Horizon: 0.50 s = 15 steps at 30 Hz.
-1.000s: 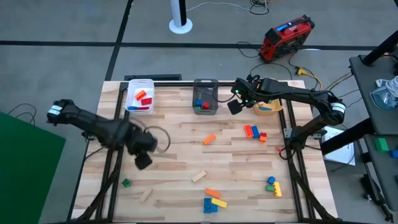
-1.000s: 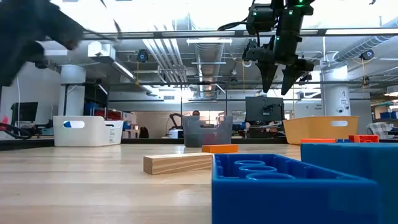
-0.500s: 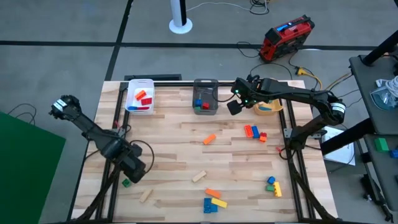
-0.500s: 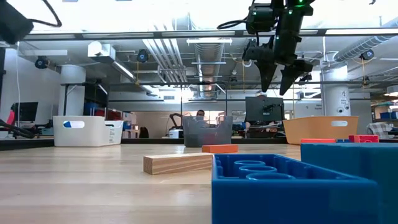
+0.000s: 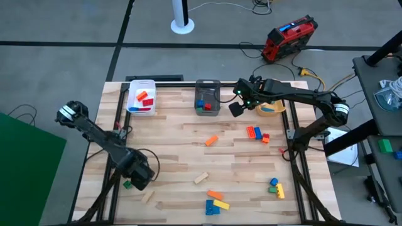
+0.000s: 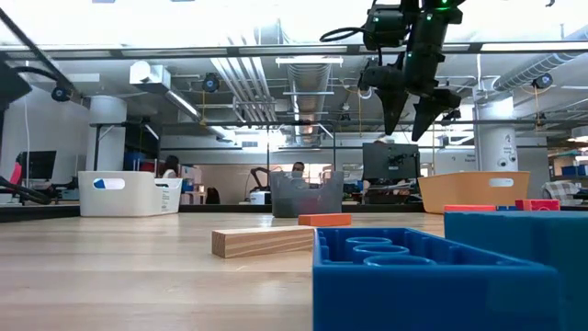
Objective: Sort blocks by size
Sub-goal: Put the left small green game piece into the black bin
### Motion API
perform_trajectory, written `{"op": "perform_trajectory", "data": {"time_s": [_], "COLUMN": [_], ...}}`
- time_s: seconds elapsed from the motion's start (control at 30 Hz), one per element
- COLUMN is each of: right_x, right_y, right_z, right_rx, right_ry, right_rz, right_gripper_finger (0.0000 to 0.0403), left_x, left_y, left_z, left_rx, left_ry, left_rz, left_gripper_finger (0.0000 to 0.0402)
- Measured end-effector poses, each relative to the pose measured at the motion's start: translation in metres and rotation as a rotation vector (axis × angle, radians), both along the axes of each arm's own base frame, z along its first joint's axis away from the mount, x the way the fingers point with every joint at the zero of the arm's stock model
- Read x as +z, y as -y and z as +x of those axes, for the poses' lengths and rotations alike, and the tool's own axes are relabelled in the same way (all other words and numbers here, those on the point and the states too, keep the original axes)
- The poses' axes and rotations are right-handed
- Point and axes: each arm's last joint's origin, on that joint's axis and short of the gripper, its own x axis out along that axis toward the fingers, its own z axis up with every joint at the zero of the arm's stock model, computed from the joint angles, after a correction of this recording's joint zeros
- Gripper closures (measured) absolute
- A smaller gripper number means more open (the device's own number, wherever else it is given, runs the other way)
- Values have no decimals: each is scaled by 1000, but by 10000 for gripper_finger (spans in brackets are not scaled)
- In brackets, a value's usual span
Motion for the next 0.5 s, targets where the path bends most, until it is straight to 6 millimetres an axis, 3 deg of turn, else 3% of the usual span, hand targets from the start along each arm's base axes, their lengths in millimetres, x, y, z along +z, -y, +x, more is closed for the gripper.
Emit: {"op": "perform_trajectory", "data": {"time_s": [0.3,0.5], "right_x": [0,0], "right_y": [0,0], "right_z": [0,0], "right_rx": [5,12], "right_ry": [0,5], "right_rz": [0,12], "right_gripper_finger": [91,95], "left_x": [-28,-42], "left_y": [12,12], "left_z": [9,4], "left_rx": [-37,-24], "left_ry": [-61,-154], "left_rz": [-25,-59], "left_gripper_finger": [176,176]}}
